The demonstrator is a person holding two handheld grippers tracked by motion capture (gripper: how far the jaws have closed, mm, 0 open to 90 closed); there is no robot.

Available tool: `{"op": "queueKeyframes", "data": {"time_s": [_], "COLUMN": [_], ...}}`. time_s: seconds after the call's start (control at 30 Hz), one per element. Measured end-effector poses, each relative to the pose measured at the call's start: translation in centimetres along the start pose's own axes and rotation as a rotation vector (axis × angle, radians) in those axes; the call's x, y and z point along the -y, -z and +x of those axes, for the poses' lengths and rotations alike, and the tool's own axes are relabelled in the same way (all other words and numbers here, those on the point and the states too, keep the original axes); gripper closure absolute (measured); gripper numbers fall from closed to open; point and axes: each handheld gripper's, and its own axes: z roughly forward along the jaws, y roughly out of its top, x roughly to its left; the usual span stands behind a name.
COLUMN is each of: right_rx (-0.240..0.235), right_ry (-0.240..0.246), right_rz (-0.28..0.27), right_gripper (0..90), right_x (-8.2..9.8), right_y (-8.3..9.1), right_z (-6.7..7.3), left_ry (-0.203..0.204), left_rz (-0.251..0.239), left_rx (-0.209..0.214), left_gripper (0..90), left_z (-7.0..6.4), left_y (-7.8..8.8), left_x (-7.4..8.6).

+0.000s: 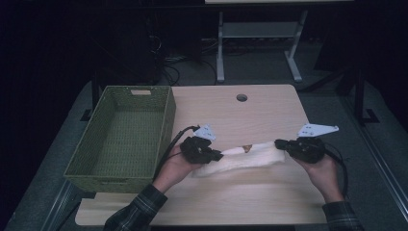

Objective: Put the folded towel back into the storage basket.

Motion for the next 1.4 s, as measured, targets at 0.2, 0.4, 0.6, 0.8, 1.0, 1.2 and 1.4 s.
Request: {"op": "queueKeyframes", "data": {"time_s": [0.2,0.4,0.6,0.8,1.0,1.2,1.4], "right_rx": [-0.005,-0.022,-0.040,-0.059,-0.089,-0.127,-0.159], "right_ry": [0.057,0.100,0.141,0.173,0.207,0.243,0.279], "right_rz": [-0.044,-0.084,-0.104,-0.130,-0.149,-0.154,-0.152], "right_gripper": [86.0,86.0,86.0,86.0,86.0,86.0,86.0], "right_x": [-3.7,-6.9,-10.1,-12.9,-15.4,-17.5,-19.3], "right_y": [-0.4,-1.3,-2.3,-3.8,-5.7,-7.7,-10.0], "right_z": [0.4,1.1,2.0,3.0,4.2,5.8,7.7], "left_ry": [0.001,0.004,0.011,0.027,0.053,0.087,0.116], "left_rz": [-0.046,-0.076,-0.099,-0.111,-0.120,-0.128,-0.131], "left_rx": [-0.056,-0.111,-0.160,-0.212,-0.259,-0.307,-0.347], "left_gripper": [85.6,85.5,85.6,85.6,85.5,85.5,85.5], "left_z": [0.9,1.6,2.0,2.5,3.0,3.2,3.5], "left_y": [3.7,6.8,9.6,12.3,14.8,17.2,19.2], "left_x": [-0.8,-0.8,-0.5,0.4,1.8,3.7,5.7]}}
